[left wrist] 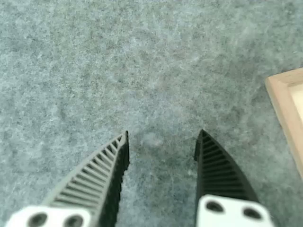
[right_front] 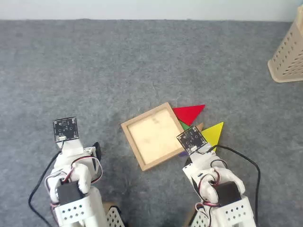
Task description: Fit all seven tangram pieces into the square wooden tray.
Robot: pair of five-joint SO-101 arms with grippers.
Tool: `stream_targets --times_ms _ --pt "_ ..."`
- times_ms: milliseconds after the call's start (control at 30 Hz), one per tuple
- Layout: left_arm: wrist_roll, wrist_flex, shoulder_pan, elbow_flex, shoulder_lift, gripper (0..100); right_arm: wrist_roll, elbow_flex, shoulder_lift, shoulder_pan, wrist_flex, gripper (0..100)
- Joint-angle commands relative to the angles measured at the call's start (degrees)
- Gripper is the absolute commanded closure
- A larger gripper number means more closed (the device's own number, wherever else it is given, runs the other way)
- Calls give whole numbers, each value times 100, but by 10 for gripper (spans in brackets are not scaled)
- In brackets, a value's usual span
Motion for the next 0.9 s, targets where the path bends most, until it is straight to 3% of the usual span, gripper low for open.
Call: stream_targets --times_ms 0,567,800,867 --pt "-26 26 26 -75 -88 784 -35 105 -84 -57 40 992" --pt "-26 26 26 -75 -88 784 -18 88 -92 84 -145 992" --pt "-26 26 18 -75 -88 784 44 -18 -110 2352 -866 992" --pt "-26 26 18 -75 -88 784 554 -246 -101 2809 -980 992"
